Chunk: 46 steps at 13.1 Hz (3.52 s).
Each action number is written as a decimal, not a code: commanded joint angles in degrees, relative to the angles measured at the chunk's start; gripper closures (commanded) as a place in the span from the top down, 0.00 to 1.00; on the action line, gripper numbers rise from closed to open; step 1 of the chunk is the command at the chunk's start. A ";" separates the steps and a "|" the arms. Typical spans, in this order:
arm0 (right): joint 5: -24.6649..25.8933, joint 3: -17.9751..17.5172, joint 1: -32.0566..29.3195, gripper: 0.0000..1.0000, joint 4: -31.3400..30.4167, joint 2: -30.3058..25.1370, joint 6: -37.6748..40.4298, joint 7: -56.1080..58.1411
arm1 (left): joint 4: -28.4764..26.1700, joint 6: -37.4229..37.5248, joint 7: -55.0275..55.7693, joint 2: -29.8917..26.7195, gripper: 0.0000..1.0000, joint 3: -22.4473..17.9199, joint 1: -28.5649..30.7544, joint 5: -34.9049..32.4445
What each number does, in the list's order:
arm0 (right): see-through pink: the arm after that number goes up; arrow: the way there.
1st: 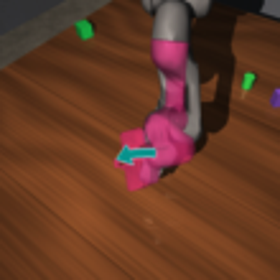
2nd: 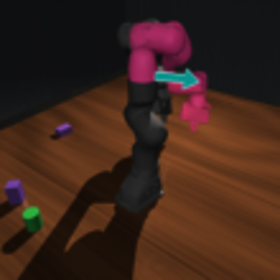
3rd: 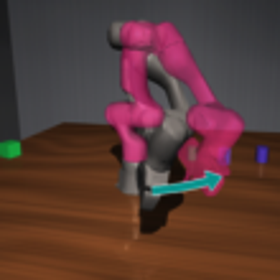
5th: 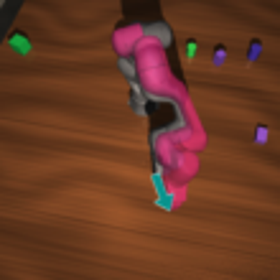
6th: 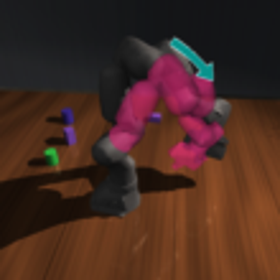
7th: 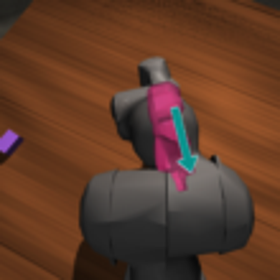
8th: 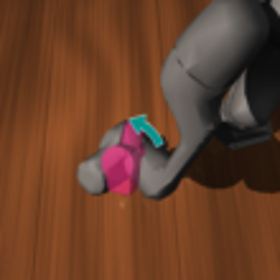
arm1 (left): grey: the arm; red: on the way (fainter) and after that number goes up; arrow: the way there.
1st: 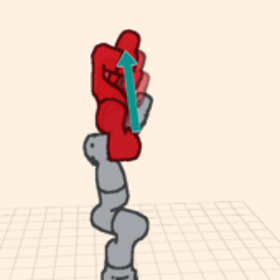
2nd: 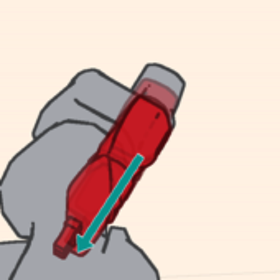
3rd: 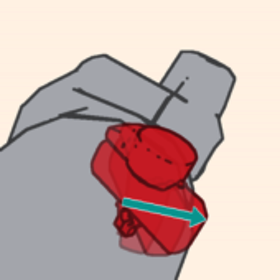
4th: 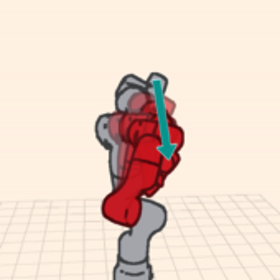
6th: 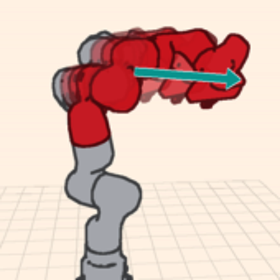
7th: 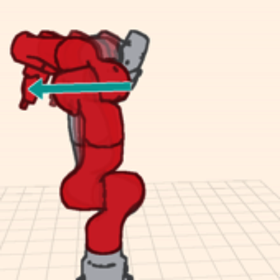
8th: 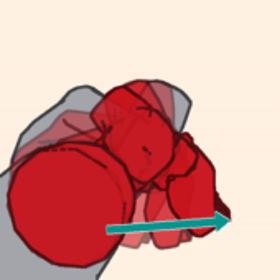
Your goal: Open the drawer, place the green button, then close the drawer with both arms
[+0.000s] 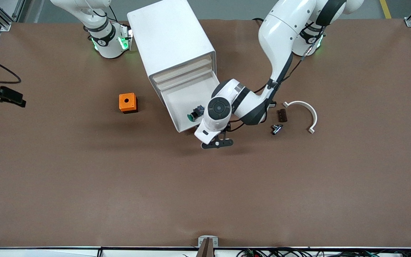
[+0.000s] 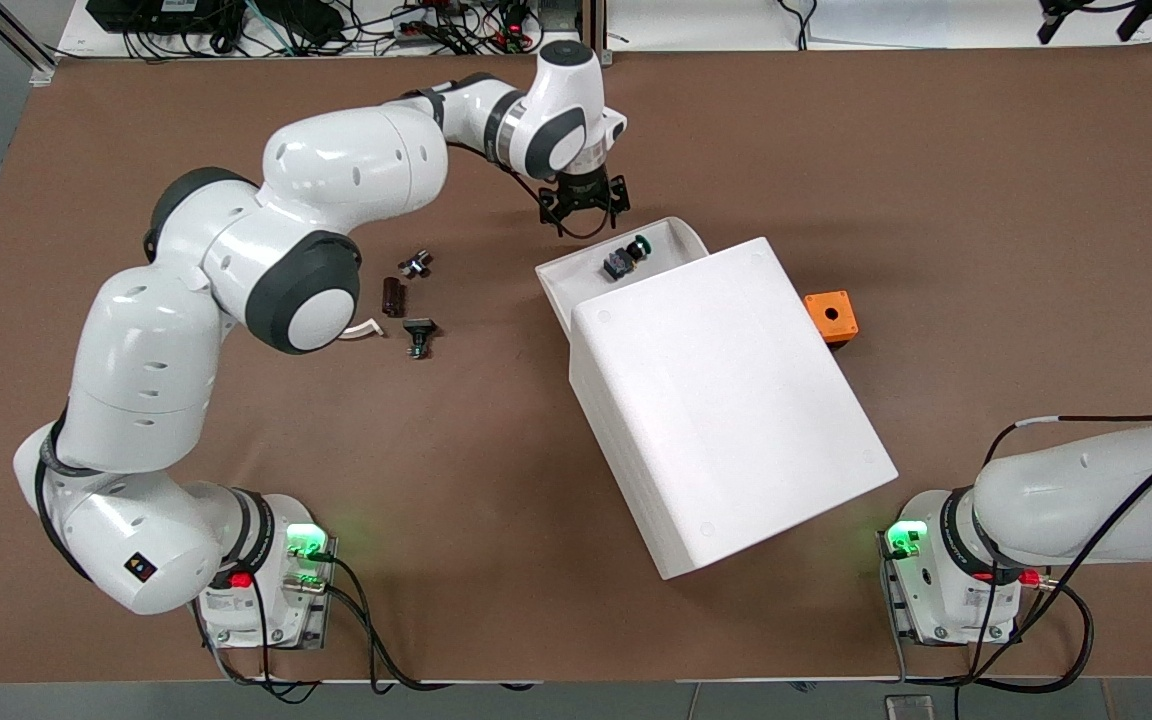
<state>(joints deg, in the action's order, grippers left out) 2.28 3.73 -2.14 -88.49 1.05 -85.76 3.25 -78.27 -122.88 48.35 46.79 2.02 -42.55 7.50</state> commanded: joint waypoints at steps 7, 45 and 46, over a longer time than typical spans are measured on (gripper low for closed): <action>-2.01 -0.66 -1.72 1.00 -10.46 -6.93 -4.93 0.79 | -2.59 -1.49 20.10 -1.27 1.00 5.26 -5.26 -0.47; -3.51 -0.75 -0.85 1.00 -11.27 -11.34 -5.65 -0.17 | -6.90 28.38 -20.73 -38.78 1.00 13.10 47.89 -12.52; -3.51 -0.75 -0.85 1.00 -11.27 -11.34 -5.22 -0.35 | -6.81 29.70 -24.58 -39.49 1.00 13.45 49.22 -12.25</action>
<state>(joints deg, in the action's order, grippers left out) -0.37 3.18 -2.80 -101.12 -10.96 -92.44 3.26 -83.33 -95.06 29.07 10.20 14.46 4.16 -4.47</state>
